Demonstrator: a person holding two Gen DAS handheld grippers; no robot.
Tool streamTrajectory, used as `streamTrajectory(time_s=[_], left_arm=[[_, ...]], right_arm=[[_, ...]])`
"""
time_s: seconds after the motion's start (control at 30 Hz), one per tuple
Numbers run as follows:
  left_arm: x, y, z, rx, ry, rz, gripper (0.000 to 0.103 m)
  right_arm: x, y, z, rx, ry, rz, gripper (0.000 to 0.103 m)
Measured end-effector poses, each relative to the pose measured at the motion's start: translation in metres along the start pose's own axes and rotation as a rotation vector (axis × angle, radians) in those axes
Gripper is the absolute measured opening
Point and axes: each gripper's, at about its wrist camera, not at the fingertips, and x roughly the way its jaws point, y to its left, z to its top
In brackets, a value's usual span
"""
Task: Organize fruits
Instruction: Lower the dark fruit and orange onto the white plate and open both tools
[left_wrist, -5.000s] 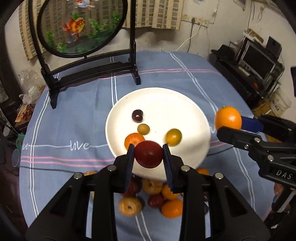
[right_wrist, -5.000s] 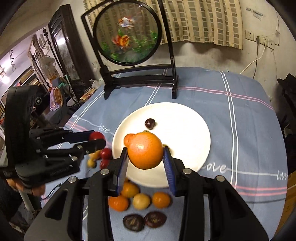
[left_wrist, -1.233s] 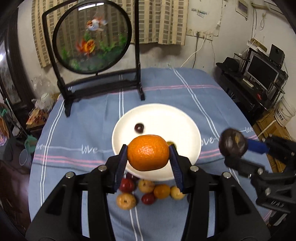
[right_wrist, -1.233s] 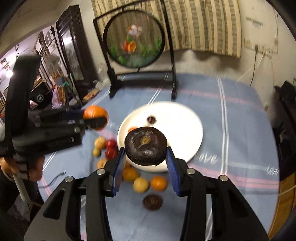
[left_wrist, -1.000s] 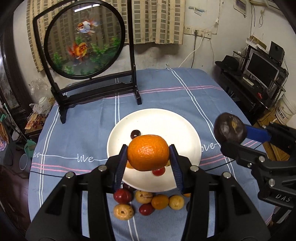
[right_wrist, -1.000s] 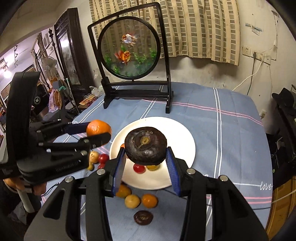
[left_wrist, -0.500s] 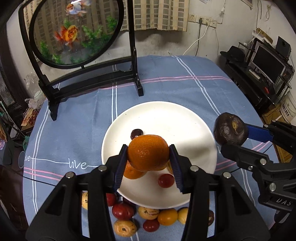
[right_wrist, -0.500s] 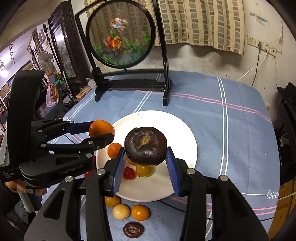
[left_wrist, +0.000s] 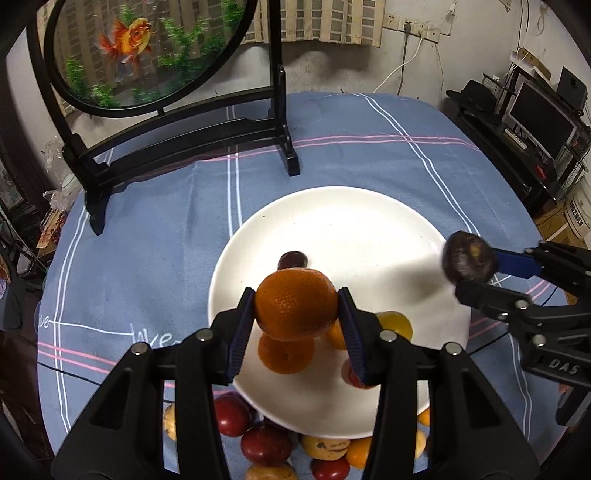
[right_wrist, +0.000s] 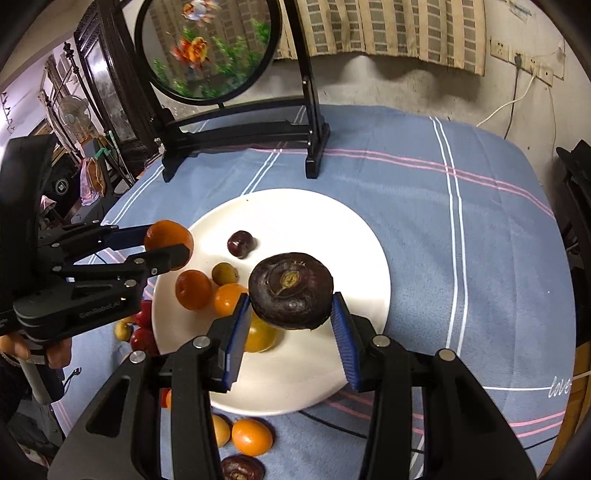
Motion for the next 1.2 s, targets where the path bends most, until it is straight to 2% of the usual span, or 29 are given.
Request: streamTrajectory(time_s=[0.3,0.77,0.8,0.9,0.93,0.97,1.0,1.2], left_arm=[[0.012,-0.020,0.009,0.043,0.001,0.001,0.046],[0.049,-0.025,0.016,0.061,0.087,0.059,0.046],[0.051,-0.024,0.017,0.061,0.091,0.060,0.048],[0.051,-0.020,0.017,0.058,0.081,0.086,0.066],[0.049,-0.018,0.017,0.053,0.070,0.085,0.068],[0.047,-0.016,0.018,0.049,0.068,0.082,0.068],[0.045,-0.014,0.019,0.043,0.063,0.081,0.068],[0.032,-0.015,0.020,0.053,0.042,0.076,0.068]], right_arm=[[0.018,0.001,0.010,0.000,0.008,0.018,0.044],[0.046,-0.013,0.023,0.063,0.057,0.006,0.045],[0.049,-0.014,0.024,0.069,0.065,0.010,0.045],[0.053,-0.016,0.027,0.074,0.088,-0.011,0.046],[0.051,-0.017,0.028,0.075,0.084,-0.006,0.050],[0.049,-0.017,0.028,0.075,0.078,-0.006,0.060],[0.044,-0.018,0.029,0.079,0.058,-0.013,0.064],[0.019,-0.016,0.028,0.065,0.008,-0.012,0.065]])
